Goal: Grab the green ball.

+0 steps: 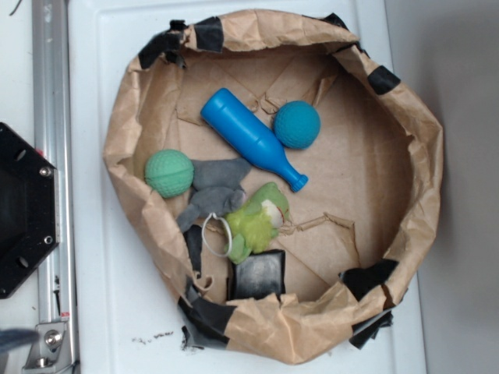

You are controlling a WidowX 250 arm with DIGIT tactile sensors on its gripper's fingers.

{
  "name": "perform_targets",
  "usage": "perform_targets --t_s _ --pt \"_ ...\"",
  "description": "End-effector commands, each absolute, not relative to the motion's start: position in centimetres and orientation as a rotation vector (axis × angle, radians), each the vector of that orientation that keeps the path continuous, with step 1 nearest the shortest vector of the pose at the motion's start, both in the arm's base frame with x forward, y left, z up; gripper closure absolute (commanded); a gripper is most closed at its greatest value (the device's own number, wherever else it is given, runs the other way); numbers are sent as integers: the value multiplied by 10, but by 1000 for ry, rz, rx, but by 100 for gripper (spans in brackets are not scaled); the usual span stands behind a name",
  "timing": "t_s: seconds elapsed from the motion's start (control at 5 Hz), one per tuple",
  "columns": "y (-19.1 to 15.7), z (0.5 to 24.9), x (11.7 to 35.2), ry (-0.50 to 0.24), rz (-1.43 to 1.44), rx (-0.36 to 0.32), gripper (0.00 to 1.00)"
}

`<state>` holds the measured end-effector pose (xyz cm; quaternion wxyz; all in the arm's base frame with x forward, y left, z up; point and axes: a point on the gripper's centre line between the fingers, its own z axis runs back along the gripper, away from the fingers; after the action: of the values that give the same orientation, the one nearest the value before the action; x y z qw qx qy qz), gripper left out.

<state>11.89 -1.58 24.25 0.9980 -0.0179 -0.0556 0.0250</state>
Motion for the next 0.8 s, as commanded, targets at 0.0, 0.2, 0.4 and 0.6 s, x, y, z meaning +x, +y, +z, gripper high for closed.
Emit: perform_targets --t_s 0.0,0.2,0.4,0.6 --pt "-16 243 119 -111 50 -36 0" --pt "-4 210 169 -62 47 6 0" --pt "0 191 218 -37 14 -15 0" --pt "10 142 252 61 -12 -22 0"
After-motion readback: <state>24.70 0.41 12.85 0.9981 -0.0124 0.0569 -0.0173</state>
